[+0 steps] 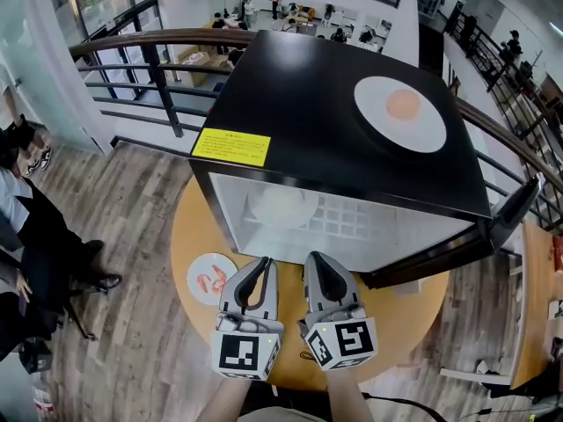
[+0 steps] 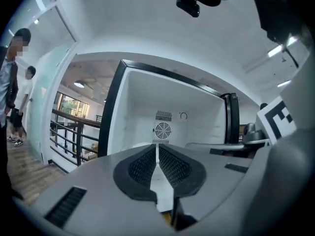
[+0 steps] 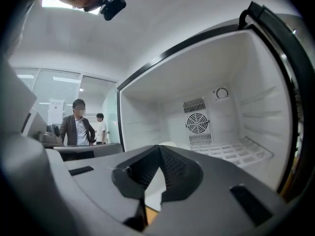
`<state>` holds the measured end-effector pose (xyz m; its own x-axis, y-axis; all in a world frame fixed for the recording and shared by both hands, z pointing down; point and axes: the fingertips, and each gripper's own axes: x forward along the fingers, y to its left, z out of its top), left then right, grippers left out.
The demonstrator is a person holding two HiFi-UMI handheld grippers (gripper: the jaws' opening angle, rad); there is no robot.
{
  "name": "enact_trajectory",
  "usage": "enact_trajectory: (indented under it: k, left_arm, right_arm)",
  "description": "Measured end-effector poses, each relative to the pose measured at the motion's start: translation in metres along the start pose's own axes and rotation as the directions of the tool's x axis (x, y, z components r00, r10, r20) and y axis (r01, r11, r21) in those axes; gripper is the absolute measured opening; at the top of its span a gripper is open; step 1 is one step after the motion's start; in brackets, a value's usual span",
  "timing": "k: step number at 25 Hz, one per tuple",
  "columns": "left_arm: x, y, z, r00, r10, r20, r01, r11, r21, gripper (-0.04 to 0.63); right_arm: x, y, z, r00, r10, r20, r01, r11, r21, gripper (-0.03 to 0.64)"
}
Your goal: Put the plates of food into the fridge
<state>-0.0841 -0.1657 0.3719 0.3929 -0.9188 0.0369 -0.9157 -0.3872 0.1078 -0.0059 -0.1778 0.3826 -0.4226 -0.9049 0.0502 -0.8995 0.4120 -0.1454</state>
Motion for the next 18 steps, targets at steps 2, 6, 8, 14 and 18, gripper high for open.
enact_trajectory:
  k: [2, 6, 8, 14, 18]
  left_arm:
    - [-0.001, -0.005, 0.001, 1.000, -0.001, 0.004, 0.001, 1.000, -0.001, 0.016]
    - [-0.007, -0.015, 0.002, 1.000, -0.012, 0.006, 0.012, 1.000, -0.008, 0.008]
    - [-0.011, -0.018, 0.006, 1.000, -0.007, 0.010, 0.007, 1.000, 0.005, 0.008]
    - [-0.020, -0.028, 0.015, 0.999, 0.006, 0.036, -0.006, 1.000, -0.005, 0.008]
    - [-0.030, -0.031, 0.018, 0.999, 0.017, 0.041, -0.017, 1.000, -0.011, 0.009]
  right_arm:
    - [-0.011, -0.005, 0.005, 0.999, -0.026, 0.029, 0.026, 1.000, 0.010, 0.012]
    - [-0.030, -0.010, 0.009, 0.997, -0.048, 0.055, 0.045, 0.998, 0.038, 0.012]
    - [-0.036, -0.009, 0.012, 0.997, -0.050, 0.061, 0.047, 0.998, 0.039, 0.012]
    - [-0.051, -0.009, 0.022, 0.995, -0.052, 0.088, 0.049, 0.998, 0.031, 0.012]
    - [-0.058, -0.005, 0.027, 0.994, -0.034, 0.102, 0.030, 0.999, 0.041, 0.012]
